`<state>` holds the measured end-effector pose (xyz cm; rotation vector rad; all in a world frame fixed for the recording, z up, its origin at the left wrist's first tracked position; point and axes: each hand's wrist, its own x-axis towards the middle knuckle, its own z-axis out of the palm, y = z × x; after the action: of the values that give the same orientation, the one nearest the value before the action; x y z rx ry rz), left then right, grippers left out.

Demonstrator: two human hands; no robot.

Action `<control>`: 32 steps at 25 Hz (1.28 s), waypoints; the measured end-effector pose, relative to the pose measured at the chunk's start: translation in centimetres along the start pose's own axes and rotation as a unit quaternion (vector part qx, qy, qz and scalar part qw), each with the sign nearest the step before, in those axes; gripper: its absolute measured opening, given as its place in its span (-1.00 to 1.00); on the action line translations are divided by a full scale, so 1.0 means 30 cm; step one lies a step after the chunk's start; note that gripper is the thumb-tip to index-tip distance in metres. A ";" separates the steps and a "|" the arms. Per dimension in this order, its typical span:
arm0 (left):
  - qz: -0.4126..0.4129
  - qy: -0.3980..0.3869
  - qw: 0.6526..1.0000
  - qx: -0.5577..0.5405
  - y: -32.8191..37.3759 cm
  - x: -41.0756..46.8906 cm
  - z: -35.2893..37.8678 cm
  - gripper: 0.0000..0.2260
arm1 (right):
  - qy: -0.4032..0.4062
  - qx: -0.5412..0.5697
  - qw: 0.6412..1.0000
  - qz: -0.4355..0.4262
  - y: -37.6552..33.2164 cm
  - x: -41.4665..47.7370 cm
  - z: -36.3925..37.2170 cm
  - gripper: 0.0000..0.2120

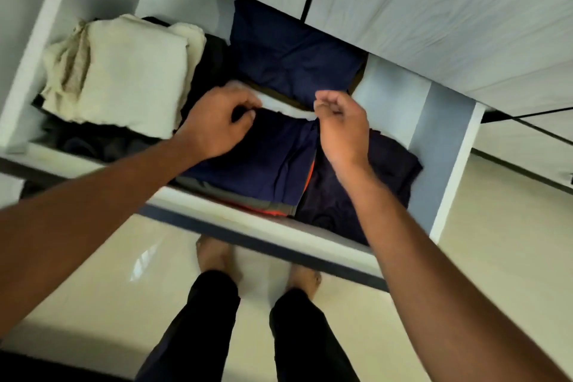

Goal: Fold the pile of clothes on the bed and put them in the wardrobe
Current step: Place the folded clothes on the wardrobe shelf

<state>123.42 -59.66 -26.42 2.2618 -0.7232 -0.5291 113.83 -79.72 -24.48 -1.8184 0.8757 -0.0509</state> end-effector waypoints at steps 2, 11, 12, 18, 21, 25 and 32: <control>0.010 -0.014 1.000 0.012 0.036 -0.217 -0.049 -0.79 | -0.028 0.039 0.999 0.003 -0.009 -0.221 0.024 -0.87; 0.049 -0.055 0.992 0.104 -0.044 -0.596 -0.056 -0.80 | -0.051 -0.110 0.992 -0.043 0.166 -0.707 0.165 -0.86; 0.054 -0.065 0.991 0.102 -0.045 -0.569 -0.065 -0.82 | -0.022 -0.118 0.991 -0.052 0.176 -0.713 0.180 -0.86; 0.054 -0.142 0.980 0.131 -0.042 -0.559 -0.101 -0.79 | 0.035 -0.177 0.967 -0.181 0.261 -0.753 0.180 -0.79; 0.066 -0.141 0.978 0.139 -0.050 -0.548 -0.101 -0.77 | 0.047 -0.222 0.939 -0.259 0.284 -0.742 0.180 -0.85; 0.122 -0.105 0.975 0.152 -0.059 -0.524 -0.093 -0.79 | 0.052 -0.258 0.915 -0.306 0.293 -0.693 0.168 -0.87; 0.190 0.036 0.966 0.173 -0.081 -0.504 -0.008 -0.87 | 0.108 -0.254 0.909 -0.313 0.253 -0.549 0.167 -0.83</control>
<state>112.89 -48.58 -25.55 2.3533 -1.2568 -0.1424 99.87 -67.37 -27.02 -2.5702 0.4301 -0.4781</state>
